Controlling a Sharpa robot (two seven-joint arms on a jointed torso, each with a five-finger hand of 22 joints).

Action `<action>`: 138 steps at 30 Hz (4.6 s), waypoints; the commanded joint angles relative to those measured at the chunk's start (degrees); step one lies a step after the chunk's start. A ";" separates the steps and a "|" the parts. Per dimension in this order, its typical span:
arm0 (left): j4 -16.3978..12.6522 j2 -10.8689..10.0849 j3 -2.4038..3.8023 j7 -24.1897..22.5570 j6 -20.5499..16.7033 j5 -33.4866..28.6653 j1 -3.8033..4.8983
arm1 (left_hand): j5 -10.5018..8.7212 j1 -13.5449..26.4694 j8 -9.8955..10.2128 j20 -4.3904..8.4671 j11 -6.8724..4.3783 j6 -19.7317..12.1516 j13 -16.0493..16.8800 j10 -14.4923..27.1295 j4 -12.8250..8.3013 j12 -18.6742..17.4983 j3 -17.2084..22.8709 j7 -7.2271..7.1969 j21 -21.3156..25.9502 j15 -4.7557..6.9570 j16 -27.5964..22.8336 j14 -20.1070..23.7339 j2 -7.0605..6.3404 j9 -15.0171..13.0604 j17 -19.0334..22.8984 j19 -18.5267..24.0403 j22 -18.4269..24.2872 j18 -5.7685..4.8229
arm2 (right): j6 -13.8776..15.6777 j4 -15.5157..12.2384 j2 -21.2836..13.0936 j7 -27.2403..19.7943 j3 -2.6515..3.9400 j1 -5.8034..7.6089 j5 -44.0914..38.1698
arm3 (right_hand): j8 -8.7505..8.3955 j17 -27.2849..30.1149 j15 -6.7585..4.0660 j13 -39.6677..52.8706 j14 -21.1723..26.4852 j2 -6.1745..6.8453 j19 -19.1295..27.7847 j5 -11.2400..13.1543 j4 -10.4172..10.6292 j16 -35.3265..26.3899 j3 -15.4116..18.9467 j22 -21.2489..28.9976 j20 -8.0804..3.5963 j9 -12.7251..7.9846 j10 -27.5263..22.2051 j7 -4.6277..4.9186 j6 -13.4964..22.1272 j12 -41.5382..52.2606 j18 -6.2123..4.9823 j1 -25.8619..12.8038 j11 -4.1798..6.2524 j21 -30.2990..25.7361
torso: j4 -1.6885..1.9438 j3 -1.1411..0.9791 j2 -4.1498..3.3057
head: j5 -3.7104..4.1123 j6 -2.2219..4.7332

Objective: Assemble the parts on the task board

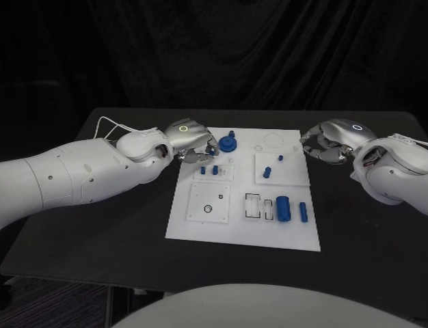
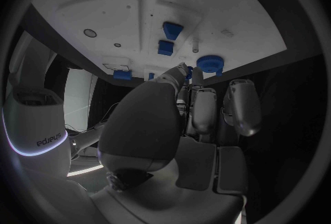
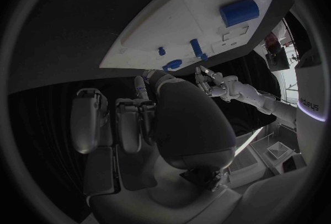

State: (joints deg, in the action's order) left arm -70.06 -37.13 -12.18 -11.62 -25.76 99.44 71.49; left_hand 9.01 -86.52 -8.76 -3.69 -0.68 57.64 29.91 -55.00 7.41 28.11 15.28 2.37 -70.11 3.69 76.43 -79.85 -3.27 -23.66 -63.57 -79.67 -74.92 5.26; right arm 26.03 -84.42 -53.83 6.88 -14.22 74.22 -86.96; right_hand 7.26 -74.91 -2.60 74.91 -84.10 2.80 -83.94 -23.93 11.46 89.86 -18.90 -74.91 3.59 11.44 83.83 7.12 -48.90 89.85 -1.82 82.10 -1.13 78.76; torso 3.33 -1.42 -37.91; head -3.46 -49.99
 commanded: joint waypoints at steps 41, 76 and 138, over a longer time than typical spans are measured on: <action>3.65 2.43 0.04 2.78 5.55 -0.04 -0.43 | -0.31 0.49 0.05 0.00 0.05 -0.65 -0.36 -0.44 0.31 -0.87 0.31 -0.15 0.78 0.18 -1.03 0.77 0.01 -0.12 1.05 0.06 -9.31 -0.91 | -1.25 0.15 0.14 0.98 0.03 -0.08 -0.16 | -0.14 -15.09 0.18 15.09 -5.90 -0.01 -0.42 -0.24 -0.16 0.14 -0.48 -11.05 0.25 -0.14 6.17 -0.06 -0.25 0.15 -1.10 -0.45 -0.23 -0.48 | -0.21 -0.03 -0.04 | -0.21 -0.01; 4.70 3.95 0.04 2.74 6.81 -0.04 -1.19 | 0.01 0.80 0.54 -0.02 0.01 -1.66 -0.51 -0.63 0.51 -1.27 0.46 -0.41 1.22 0.19 -1.38 0.98 0.07 0.00 1.58 0.28 -9.22 -0.84 | -1.53 0.57 0.43 1.25 0.03 -0.08 -0.16 | -0.13 -15.09 0.19 15.09 -5.90 -0.03 -0.38 -0.09 -0.17 0.14 -0.53 -11.02 0.25 -0.16 6.17 -0.03 -0.28 0.15 -1.12 -0.48 -0.25 -0.58 | -0.23 0.00 -0.06 | -0.22 -0.01; 3.25 -4.07 0.02 -1.12 -15.14 -0.70 -1.51 | -2.58 4.74 4.17 -3.49 1.47 -21.27 1.30 36.55 3.69 5.67 -3.72 -9.73 48.99 -4.52 -36.35 36.59 -1.40 8.66 33.24 30.62 3.08 4.35 | -0.64 -0.22 -1.06 0.69 0.03 -0.08 -0.16 | 0.65 -12.54 0.35 9.79 -4.89 0.83 3.03 1.26 -1.14 -3.13 -1.42 -8.50 0.39 -0.29 1.03 0.08 -1.77 -2.97 -2.70 0.06 -0.52 -8.15 | -0.23 0.06 -0.03 | 0.40 -0.01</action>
State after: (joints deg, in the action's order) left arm -66.27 -40.94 -12.20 -8.70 -33.19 99.42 70.07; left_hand 6.47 -82.12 -4.28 -7.15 0.84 36.28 31.23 -18.80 10.86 33.54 11.50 -7.39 -21.60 -0.76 40.74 -43.92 -4.60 -15.02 -30.66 -49.49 -71.95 9.34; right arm 24.20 -84.40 -54.76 7.23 -14.22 74.22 -86.95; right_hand 7.93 -74.91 -2.60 74.91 -84.10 3.05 -81.20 -23.03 10.25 87.05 -20.10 -74.92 3.98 11.12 84.02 7.17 -50.71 86.97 -4.06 82.34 -1.35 71.09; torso 3.13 -1.39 -37.91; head -2.85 -49.99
